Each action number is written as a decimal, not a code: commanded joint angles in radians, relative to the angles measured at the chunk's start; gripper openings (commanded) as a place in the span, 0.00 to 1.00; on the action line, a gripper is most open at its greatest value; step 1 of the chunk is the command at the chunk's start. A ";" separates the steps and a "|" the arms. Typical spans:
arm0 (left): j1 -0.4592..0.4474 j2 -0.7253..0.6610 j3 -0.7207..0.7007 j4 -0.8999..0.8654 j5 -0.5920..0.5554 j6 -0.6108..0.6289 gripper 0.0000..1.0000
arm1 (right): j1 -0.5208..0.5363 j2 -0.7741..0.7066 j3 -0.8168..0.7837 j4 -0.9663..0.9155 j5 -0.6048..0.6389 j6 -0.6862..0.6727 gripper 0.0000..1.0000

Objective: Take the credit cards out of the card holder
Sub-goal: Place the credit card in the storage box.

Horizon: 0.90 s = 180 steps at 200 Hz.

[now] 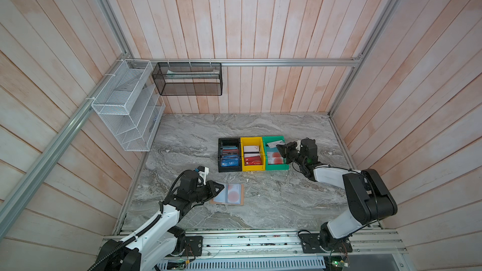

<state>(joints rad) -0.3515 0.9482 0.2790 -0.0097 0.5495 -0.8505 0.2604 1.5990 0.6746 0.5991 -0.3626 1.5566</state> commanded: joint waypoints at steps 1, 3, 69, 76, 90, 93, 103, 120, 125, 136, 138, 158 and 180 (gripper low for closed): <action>0.003 -0.008 -0.015 0.017 -0.001 -0.005 0.22 | 0.005 0.018 0.034 0.013 0.022 -0.002 0.00; 0.003 -0.008 -0.015 0.016 -0.001 -0.005 0.22 | 0.005 0.019 0.035 0.014 0.023 -0.001 0.00; 0.003 -0.018 -0.024 0.018 -0.001 -0.010 0.21 | 0.024 0.052 0.033 0.057 0.066 0.050 0.00; 0.003 -0.019 -0.026 0.019 -0.002 -0.010 0.21 | 0.027 0.050 0.030 0.060 0.080 0.057 0.00; 0.003 -0.021 -0.028 0.021 0.000 -0.010 0.21 | 0.035 0.049 0.028 0.067 0.102 0.070 0.00; 0.003 -0.022 -0.029 0.020 0.000 -0.010 0.22 | 0.037 0.049 0.028 0.071 0.108 0.074 0.00; 0.004 -0.023 -0.029 0.022 0.000 -0.009 0.21 | 0.042 0.049 0.026 0.085 0.119 0.079 0.00; 0.003 -0.025 -0.030 0.024 0.001 -0.004 0.21 | 0.054 0.044 0.024 0.091 0.151 0.088 0.00; 0.003 -0.024 -0.030 0.024 0.002 -0.004 0.21 | 0.056 0.044 0.028 0.082 0.158 0.086 0.00; 0.003 -0.023 -0.029 0.025 0.003 -0.002 0.21 | 0.060 0.044 0.037 0.059 0.169 0.092 0.00; 0.003 -0.023 -0.031 0.025 0.003 -0.001 0.22 | 0.061 0.045 0.036 0.062 0.171 0.091 0.00; 0.003 -0.022 -0.031 0.025 0.005 0.004 0.21 | 0.063 0.054 0.036 0.076 0.177 0.100 0.00; 0.003 -0.018 -0.031 0.028 0.007 0.007 0.21 | 0.064 0.068 0.040 0.091 0.175 0.109 0.00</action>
<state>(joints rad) -0.3515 0.9356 0.2623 -0.0063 0.5499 -0.8570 0.3187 1.6402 0.6945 0.6594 -0.2157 1.6451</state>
